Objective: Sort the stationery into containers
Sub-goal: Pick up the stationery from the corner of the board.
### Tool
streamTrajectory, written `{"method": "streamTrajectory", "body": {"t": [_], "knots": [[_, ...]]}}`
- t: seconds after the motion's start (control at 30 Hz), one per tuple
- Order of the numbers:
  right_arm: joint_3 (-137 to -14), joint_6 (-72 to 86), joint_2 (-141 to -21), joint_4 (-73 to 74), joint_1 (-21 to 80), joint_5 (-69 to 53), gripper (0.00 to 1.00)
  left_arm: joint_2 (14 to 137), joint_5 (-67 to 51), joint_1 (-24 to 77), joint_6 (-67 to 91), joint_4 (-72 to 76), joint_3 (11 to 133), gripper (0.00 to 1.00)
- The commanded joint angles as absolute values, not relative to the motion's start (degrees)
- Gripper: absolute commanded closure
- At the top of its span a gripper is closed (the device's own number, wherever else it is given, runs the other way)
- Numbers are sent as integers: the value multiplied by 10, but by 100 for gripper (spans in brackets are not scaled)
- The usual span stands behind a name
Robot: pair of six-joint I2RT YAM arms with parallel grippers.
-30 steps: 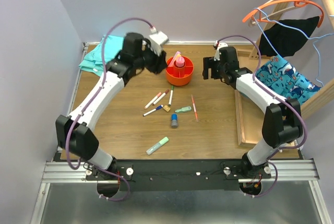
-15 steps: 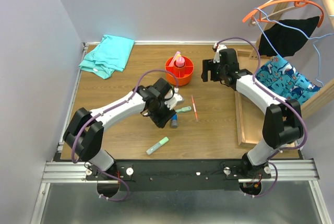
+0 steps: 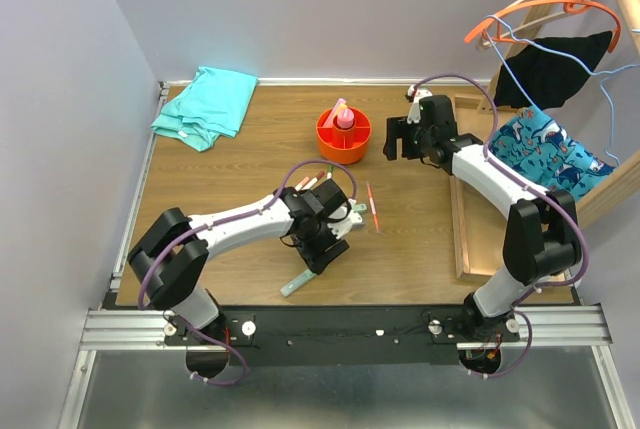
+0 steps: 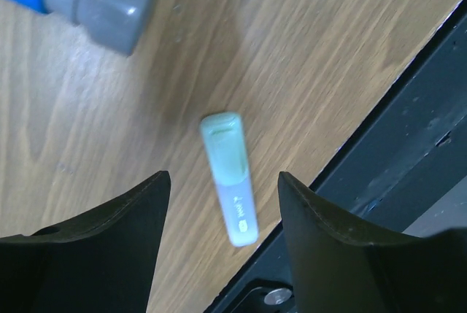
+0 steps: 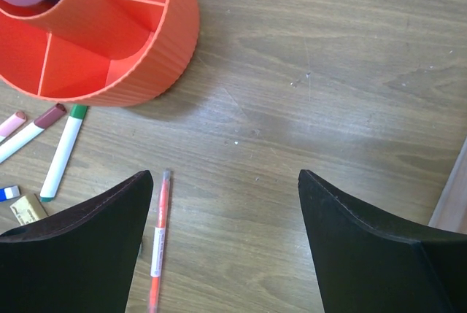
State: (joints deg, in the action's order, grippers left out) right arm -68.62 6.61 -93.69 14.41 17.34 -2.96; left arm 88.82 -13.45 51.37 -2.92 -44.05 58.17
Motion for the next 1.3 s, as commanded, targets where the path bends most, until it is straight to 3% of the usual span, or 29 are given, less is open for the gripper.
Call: {"method": "streamTrajectory", "body": {"t": [0.0, 0.4, 0.57, 0.77, 1.0, 1.27], "knots": [[-663, 78, -921, 135, 174, -44, 12, 906, -131, 537, -3, -429, 590, 30], [-642, 105, -894, 120, 174, -65, 12, 949, -92, 551, 24, -430, 580, 30], [-632, 109, -876, 120, 174, -69, 12, 974, -43, 575, 40, -428, 589, 38], [-612, 108, -857, 112, 174, -61, 12, 996, -41, 588, 43, -429, 595, 55], [-611, 98, -832, 127, 174, -52, 12, 945, -37, 575, -18, -486, 640, 67], [-627, 68, -831, 145, 174, -32, 12, 909, -74, 536, -99, -582, 791, 68]]}}
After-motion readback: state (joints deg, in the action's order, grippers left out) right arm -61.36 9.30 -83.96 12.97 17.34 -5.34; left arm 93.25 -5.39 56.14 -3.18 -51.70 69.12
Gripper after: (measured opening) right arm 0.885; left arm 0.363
